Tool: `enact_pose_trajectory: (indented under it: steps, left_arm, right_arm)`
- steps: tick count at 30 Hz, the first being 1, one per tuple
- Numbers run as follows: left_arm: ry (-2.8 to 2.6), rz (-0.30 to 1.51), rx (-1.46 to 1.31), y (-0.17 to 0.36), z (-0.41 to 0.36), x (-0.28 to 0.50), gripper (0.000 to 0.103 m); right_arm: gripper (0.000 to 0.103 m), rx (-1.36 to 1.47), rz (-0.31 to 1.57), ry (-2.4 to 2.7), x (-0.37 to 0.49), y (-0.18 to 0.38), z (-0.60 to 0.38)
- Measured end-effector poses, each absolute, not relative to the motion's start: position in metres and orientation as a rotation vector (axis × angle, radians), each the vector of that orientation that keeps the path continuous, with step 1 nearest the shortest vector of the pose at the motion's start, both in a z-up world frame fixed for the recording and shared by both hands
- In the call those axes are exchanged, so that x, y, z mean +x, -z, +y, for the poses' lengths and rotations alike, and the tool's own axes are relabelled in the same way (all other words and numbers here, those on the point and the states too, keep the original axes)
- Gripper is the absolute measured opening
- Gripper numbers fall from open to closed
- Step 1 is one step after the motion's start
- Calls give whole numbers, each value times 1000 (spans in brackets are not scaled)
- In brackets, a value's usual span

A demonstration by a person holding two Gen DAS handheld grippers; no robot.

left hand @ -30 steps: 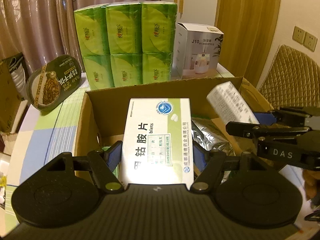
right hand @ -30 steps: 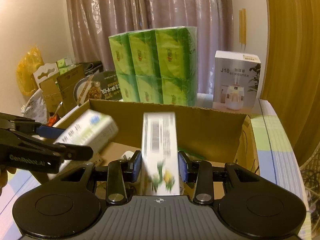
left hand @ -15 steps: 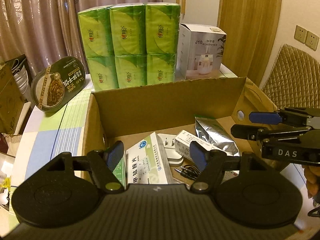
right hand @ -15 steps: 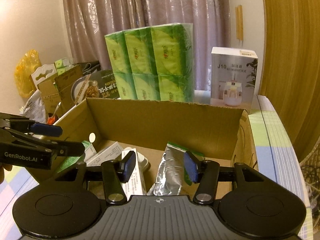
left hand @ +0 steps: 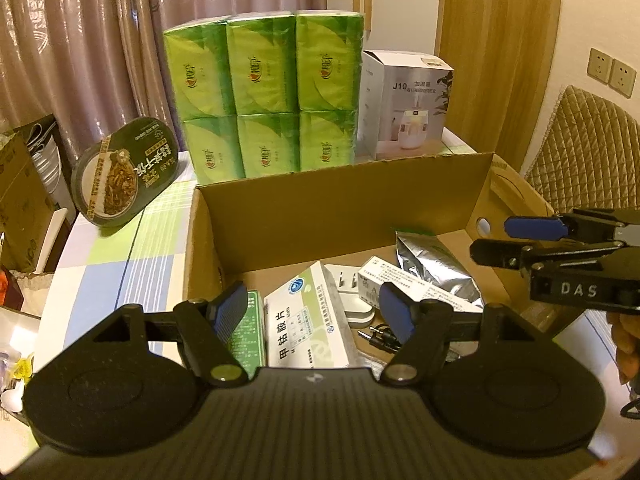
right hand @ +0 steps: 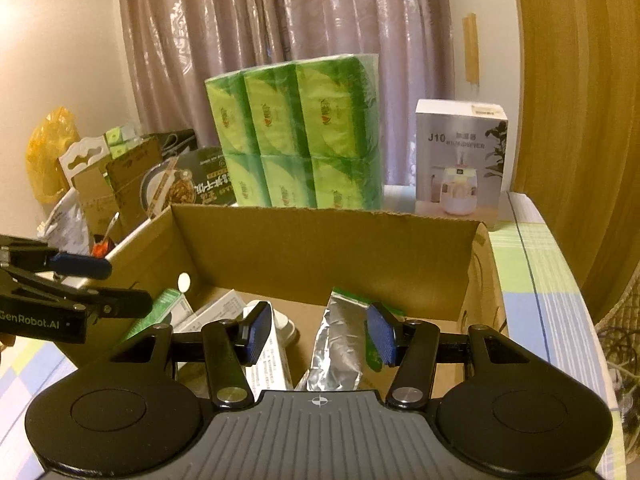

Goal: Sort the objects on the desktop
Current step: 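Withdraw both tools from the box back over the table, then reach left tool to red candy packet while right tool reaches white plastic spoon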

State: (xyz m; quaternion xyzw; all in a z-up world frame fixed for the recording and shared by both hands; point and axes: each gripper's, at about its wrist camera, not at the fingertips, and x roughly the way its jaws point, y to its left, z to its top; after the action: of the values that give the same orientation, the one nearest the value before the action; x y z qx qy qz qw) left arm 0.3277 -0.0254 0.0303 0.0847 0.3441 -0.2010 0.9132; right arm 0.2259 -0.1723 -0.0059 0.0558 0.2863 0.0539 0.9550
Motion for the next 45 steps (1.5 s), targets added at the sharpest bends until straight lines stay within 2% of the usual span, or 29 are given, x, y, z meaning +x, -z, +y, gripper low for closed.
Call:
enact_pose_trajectory:
  steps: [11,21,30,35,45]
  left_arm:
    - [418,691,191,-33,-13,304,69]
    - [425,645,202,-44,6,252,69]
    - [440,626,211,-43,32,193,70]
    - [462,688,245,-27,42,174,78]
    - [441,841,373,34,79,175,78]
  right_arm:
    - [51,137,519,-117,188,-13,-168]
    - [51,157,508,-106,126,-19,-162]
    - [51,117,594,-156,91,-1,-141]
    - [53,56,651,-220,89,17,-117]
    - [53,-32,759,-302,102,55,-93]
